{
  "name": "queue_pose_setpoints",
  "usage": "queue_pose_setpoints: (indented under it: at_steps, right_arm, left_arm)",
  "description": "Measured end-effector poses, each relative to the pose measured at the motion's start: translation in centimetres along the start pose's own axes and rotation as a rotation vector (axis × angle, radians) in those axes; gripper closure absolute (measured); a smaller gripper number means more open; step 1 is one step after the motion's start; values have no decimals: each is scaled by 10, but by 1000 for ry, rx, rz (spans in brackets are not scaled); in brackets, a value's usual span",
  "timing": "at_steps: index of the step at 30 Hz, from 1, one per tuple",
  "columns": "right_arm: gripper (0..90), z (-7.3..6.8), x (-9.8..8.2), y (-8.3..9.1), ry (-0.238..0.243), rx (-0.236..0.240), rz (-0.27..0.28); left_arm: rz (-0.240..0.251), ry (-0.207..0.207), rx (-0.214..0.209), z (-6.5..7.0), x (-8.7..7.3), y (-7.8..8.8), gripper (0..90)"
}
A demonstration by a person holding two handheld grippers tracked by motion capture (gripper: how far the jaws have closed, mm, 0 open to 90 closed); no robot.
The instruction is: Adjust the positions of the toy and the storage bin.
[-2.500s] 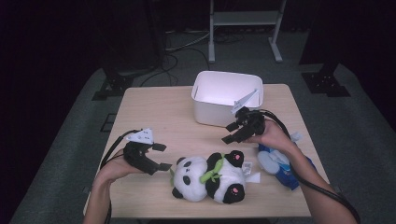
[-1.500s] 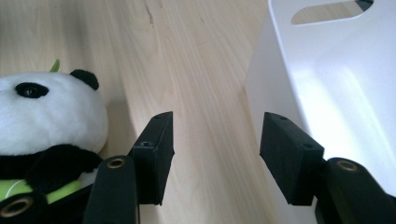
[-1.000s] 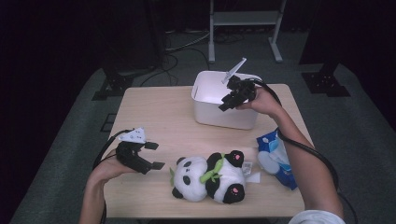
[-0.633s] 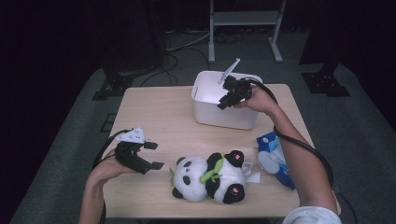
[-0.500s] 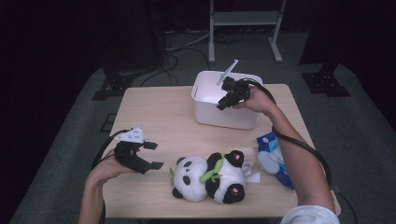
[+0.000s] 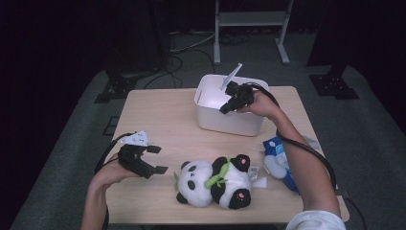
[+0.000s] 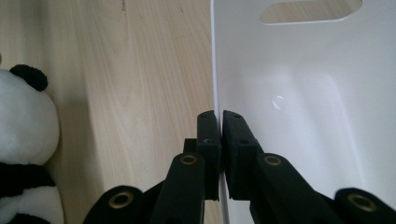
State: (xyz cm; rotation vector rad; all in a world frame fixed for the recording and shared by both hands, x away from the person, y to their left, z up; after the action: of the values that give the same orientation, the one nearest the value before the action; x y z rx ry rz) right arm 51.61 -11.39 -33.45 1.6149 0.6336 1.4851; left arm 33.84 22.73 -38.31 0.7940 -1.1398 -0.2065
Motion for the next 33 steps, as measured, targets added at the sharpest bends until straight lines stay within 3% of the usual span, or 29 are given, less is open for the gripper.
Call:
queue_pose_setpoints:
  at_steps: [14,33]
  right_arm:
    - [853,-25,8,-7,71,66,31]
    - [845,-58,17,-10,151,164,23]
  left_arm:
    - [-9,1,-4,0,-1,-1,145]
    - [-12,18,-14,-2,-6,-2,145]
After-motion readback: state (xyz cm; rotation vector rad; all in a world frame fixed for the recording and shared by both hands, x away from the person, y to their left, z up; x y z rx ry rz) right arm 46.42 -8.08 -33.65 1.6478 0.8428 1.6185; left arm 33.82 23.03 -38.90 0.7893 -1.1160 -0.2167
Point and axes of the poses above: each handheld gripper's, and its own axes: y roughly backward along the jaws, x roughly out of its top, z roughly to its right, the point moved 1 cm from there along -y, roughly forward along the jaws, and after that the axes turned 6 degrees about y, right-handed, at the moved point
